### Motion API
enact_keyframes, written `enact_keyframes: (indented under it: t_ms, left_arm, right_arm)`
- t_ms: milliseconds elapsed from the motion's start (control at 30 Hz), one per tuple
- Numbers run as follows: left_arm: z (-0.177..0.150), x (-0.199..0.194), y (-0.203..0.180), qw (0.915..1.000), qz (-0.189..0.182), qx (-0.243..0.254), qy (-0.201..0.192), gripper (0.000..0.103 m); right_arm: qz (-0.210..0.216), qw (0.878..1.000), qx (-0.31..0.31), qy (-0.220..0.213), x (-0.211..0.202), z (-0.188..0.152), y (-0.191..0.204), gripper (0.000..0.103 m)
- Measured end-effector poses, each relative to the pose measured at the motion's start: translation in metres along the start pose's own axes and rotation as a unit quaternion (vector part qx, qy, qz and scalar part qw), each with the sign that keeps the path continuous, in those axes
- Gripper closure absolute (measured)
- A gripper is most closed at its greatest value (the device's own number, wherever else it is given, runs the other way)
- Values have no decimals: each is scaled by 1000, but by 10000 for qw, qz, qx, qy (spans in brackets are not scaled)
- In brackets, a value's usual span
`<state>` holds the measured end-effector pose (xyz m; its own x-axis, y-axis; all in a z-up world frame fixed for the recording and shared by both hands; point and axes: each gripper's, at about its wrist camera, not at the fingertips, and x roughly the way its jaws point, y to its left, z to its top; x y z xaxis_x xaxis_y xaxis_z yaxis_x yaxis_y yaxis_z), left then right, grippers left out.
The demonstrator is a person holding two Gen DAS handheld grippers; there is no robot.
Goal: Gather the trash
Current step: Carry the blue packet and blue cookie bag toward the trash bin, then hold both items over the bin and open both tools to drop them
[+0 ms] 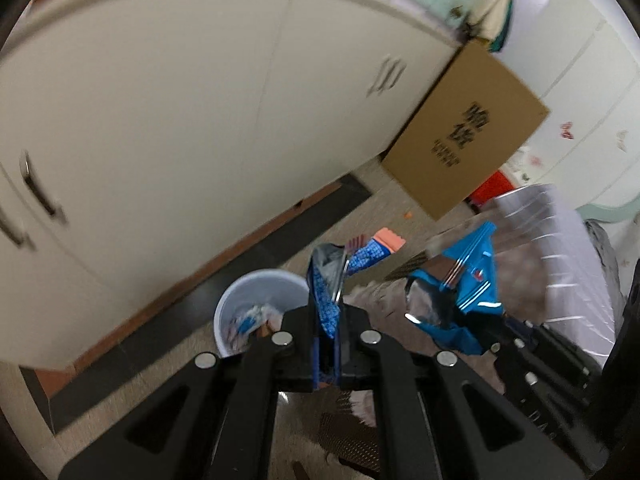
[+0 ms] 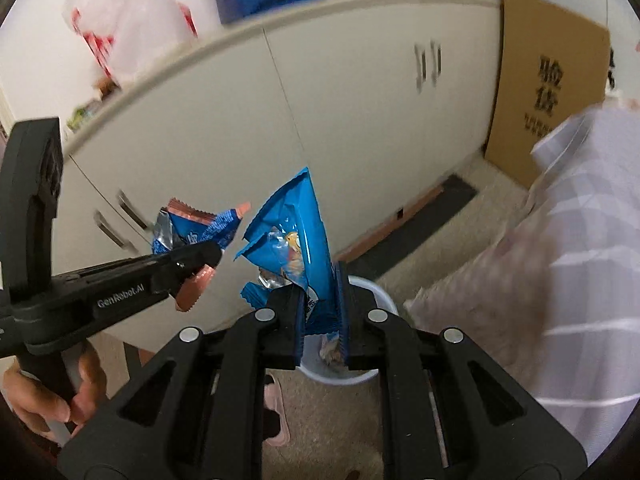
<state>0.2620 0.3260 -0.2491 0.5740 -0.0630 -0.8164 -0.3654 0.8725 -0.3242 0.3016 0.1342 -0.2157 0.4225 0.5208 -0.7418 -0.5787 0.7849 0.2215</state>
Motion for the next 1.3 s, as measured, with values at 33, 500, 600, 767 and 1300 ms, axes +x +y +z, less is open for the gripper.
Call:
enact_keyframes:
  t_ms: [33,500,600,767,1300]
  left_arm:
    - [-3,10,7,10000,5,-47,86,98]
    - [-50,163,45,9893,173,-589,1326,93]
    - [-52,185,46,9862,246,-695,1482,56]
    - [-60,207,52,9819,419,-793,1669,45]
    - [-67,184,75,9813,562,-1019,1531,41]
  right_arm:
    - [-16,10000,19,84,10,-6,-1,90]
    - [-571,9920,483,1017,125,-72,-41,90]
    - [-669,9899,554,1120,138,-79,-50,90]
    - [-713,9864,664,1323,155,-89,-63,90]
    - [-591,9849,640,1495,181,-98,-45,88]
